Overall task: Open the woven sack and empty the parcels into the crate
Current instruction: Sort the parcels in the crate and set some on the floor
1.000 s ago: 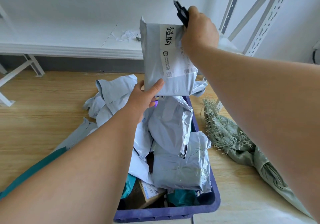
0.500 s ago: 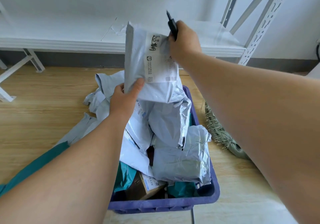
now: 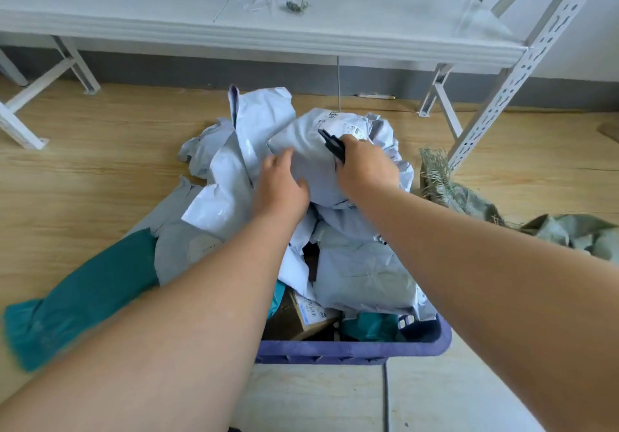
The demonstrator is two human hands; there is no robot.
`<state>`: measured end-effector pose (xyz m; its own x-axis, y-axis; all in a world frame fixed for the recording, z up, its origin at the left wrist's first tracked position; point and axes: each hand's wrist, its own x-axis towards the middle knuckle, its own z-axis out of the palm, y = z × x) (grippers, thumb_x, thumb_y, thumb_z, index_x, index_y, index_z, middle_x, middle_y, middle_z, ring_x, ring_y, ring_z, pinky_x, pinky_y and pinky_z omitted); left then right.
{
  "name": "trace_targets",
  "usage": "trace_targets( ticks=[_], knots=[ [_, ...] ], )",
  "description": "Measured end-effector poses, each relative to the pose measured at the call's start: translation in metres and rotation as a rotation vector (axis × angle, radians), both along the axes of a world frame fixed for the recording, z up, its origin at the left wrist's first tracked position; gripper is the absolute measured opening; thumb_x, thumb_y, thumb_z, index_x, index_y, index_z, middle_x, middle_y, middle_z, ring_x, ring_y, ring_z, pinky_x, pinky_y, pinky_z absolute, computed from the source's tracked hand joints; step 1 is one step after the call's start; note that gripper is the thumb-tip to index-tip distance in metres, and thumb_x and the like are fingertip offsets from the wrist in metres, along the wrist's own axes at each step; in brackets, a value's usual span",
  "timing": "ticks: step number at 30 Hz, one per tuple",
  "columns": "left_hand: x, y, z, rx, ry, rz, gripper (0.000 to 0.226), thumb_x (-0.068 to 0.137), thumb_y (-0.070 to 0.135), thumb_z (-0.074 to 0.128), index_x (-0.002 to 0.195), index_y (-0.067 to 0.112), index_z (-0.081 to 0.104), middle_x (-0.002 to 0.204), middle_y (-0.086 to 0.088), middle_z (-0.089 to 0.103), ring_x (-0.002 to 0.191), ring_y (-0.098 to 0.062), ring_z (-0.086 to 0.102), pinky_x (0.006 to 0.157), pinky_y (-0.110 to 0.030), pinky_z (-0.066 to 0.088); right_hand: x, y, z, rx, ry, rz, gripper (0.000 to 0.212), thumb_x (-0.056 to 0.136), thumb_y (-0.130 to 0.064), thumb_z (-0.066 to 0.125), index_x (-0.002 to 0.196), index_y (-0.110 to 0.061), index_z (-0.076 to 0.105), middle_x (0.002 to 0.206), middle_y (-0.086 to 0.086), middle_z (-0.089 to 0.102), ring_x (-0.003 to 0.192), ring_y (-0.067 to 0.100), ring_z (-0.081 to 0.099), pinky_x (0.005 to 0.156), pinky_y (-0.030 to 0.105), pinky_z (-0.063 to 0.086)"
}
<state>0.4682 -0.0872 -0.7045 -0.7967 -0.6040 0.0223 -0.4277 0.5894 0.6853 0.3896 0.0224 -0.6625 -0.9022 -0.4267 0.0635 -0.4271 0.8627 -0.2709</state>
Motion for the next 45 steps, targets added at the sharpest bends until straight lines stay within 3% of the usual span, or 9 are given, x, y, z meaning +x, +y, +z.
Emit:
trace_targets(
  ticks=[4, 9, 12, 15, 19, 22, 32, 39, 45],
  knots=[
    [0.004, -0.017, -0.008, 0.115, -0.170, -0.137, 0.061, 0.090, 0.020, 0.050, 0.147, 0.034, 0.030, 0.135, -0.004, 0.055, 0.117, -0.026, 0.056, 0.096, -0.040, 0.049, 0.005, -0.004, -0.006, 0.144, -0.188, -0.065, 0.038, 0.093, -0.017, 0.044, 0.130, -0.025, 0.048, 0.119, 0.008, 0.057, 0.106, 0.031, 0.058, 0.070, 0.035, 0.039],
    [0.038, -0.040, 0.030, 0.082, 0.441, 0.185, 0.033, 0.091, 0.010, 0.043, 0.111, 0.024, 0.065, 0.097, 0.011, 0.070, 0.085, -0.010, 0.065, 0.077, -0.020, 0.052, 0.039, -0.027, 0.006, -0.149, 0.048, -0.115, 0.030, 0.092, -0.007, 0.044, 0.120, -0.012, 0.053, 0.126, 0.010, 0.044, 0.097, 0.035, 0.058, 0.067, 0.037, 0.036],
    [0.066, -0.049, 0.032, -0.093, 0.614, 0.430, 0.032, 0.088, 0.008, 0.048, 0.115, 0.021, 0.060, 0.111, 0.006, 0.062, 0.097, -0.012, 0.058, 0.076, -0.013, 0.044, 0.079, -0.041, -0.007, -0.393, -0.082, -0.088, 0.024, 0.095, -0.024, 0.049, 0.117, -0.014, 0.052, 0.121, 0.007, 0.052, 0.102, 0.031, 0.055, 0.070, 0.035, 0.038],
    [0.075, -0.052, 0.020, 0.081, 0.361, 0.568, 0.054, 0.092, 0.028, 0.056, 0.140, 0.013, 0.038, 0.140, -0.009, 0.040, 0.125, -0.025, 0.044, 0.097, -0.027, 0.037, 0.120, -0.036, -0.038, -0.454, -0.332, -0.088, 0.032, 0.089, -0.035, 0.061, 0.109, -0.014, 0.049, 0.112, 0.007, 0.059, 0.102, 0.028, 0.056, 0.071, 0.031, 0.038],
    [0.082, -0.031, 0.003, 0.353, -0.405, 0.218, 0.091, 0.087, 0.054, 0.057, 0.151, 0.011, 0.008, 0.155, -0.012, 0.024, 0.137, -0.031, 0.034, 0.104, -0.037, 0.034, 0.149, -0.010, -0.071, -0.321, -0.537, -0.048, 0.052, 0.075, -0.046, 0.075, 0.101, -0.017, 0.042, 0.110, 0.007, 0.057, 0.088, 0.023, 0.054, 0.068, 0.029, 0.037],
    [0.084, -0.023, -0.010, 0.396, -0.621, 0.127, 0.109, 0.082, 0.065, 0.057, 0.152, 0.017, -0.010, 0.160, -0.013, 0.009, 0.144, -0.035, 0.020, 0.112, -0.045, 0.026, 0.151, 0.009, -0.073, -0.114, -0.646, -0.004, 0.070, 0.069, -0.047, 0.081, 0.115, -0.011, 0.043, 0.115, 0.008, 0.055, 0.095, 0.025, 0.055, 0.073, 0.029, 0.038],
    [0.063, -0.019, -0.033, 0.251, -0.545, 0.228, 0.095, 0.090, 0.049, 0.058, 0.151, 0.014, -0.005, 0.149, -0.019, 0.030, 0.127, -0.034, 0.042, 0.083, -0.035, 0.037, 0.144, 0.042, -0.071, 0.260, -0.732, 0.210, 0.077, 0.047, -0.048, 0.091, 0.103, -0.018, 0.047, 0.100, -0.001, 0.062, 0.092, 0.022, 0.061, 0.083, 0.042, 0.054],
    [0.036, -0.039, -0.030, 0.386, -0.357, 0.011, 0.108, 0.083, 0.060, 0.061, 0.152, 0.017, -0.010, 0.161, -0.006, 0.009, 0.145, -0.031, 0.021, 0.114, -0.040, 0.025, 0.112, 0.036, -0.051, 0.231, -0.548, 0.021, 0.076, 0.051, -0.048, 0.091, 0.103, -0.017, 0.044, 0.090, 0.000, 0.061, 0.082, 0.022, 0.061, 0.070, 0.037, 0.054],
    [0.046, -0.078, -0.033, 0.581, -0.296, -0.169, 0.098, 0.079, 0.065, 0.060, 0.154, 0.031, 0.007, 0.160, 0.004, 0.015, 0.142, -0.023, 0.028, 0.110, -0.045, 0.034, 0.108, 0.016, -0.039, 0.115, -0.393, -0.041, 0.053, 0.076, -0.042, 0.076, 0.106, -0.014, 0.044, 0.096, 0.002, 0.053, 0.080, 0.023, 0.054, 0.062, 0.033, 0.043]
  ],
)
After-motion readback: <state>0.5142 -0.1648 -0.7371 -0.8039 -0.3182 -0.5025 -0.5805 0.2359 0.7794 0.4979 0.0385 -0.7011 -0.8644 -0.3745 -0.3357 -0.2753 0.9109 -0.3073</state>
